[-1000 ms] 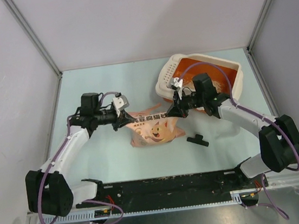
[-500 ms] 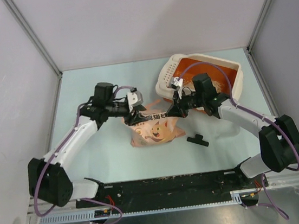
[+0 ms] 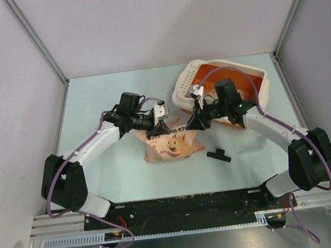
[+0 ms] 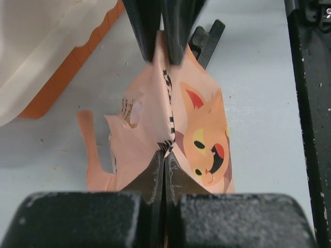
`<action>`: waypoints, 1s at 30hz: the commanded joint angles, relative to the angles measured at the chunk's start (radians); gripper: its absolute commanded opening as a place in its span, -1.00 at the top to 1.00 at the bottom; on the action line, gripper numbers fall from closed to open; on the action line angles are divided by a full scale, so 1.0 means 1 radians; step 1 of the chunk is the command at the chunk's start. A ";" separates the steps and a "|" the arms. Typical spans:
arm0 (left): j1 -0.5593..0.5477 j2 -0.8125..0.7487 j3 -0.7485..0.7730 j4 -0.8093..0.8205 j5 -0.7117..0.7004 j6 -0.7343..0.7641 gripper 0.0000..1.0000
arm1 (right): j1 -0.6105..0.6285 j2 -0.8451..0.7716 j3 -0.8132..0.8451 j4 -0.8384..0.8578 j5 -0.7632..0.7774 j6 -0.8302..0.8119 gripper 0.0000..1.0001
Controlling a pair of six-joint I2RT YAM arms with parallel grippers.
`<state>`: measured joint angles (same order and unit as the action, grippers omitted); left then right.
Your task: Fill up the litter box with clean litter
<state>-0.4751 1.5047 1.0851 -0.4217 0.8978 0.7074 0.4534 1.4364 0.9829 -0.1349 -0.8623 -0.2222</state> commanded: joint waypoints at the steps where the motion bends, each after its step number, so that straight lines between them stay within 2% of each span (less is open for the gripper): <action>1: 0.033 -0.078 -0.019 -0.005 -0.043 -0.025 1.00 | -0.079 -0.054 0.161 -0.364 -0.034 -0.378 0.32; 2: 0.033 -0.087 -0.034 -0.003 -0.031 -0.029 1.00 | -0.091 -0.082 0.168 -0.396 0.011 -0.441 0.16; 5: 0.030 -0.098 -0.047 0.018 -0.005 -0.074 1.00 | -0.081 -0.110 0.168 -0.404 0.066 -0.538 -0.02; 12: 0.026 -0.078 -0.040 0.077 -0.010 -0.157 1.00 | 0.105 -0.021 0.146 -0.200 0.123 -0.578 -0.14; 17: 0.024 -0.089 -0.059 0.080 -0.011 -0.161 1.00 | 0.174 0.051 0.146 -0.091 0.148 -0.585 -0.15; 19: 0.023 -0.090 -0.065 0.084 -0.011 -0.170 1.00 | 0.191 0.079 0.146 -0.054 0.135 -0.550 -0.01; 20: 0.024 -0.096 -0.067 0.083 -0.013 -0.172 1.00 | 0.194 0.084 0.146 -0.046 0.123 -0.537 0.28; 22: 0.024 -0.103 -0.074 0.084 -0.023 -0.177 1.00 | 0.200 0.090 0.146 -0.045 0.117 -0.516 0.66; 23: 0.030 -0.115 -0.079 0.083 -0.033 -0.172 1.00 | 0.200 0.088 0.146 -0.054 0.115 -0.516 0.93; 24: 0.036 -0.123 -0.085 0.084 -0.040 -0.172 0.99 | 0.199 0.085 0.146 -0.066 0.117 -0.522 1.00; 27: 0.094 -0.161 -0.122 0.060 -0.065 -0.142 0.94 | 0.173 0.070 0.146 -0.143 0.115 -0.555 1.00; 30: 0.177 -0.207 -0.162 -0.040 -0.092 -0.019 0.93 | 0.133 0.059 0.146 -0.184 0.101 -0.560 1.00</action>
<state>-0.4191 1.3949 0.9672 -0.3405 0.8703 0.5850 0.6373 1.5261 1.1221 -0.2550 -0.7460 -0.7616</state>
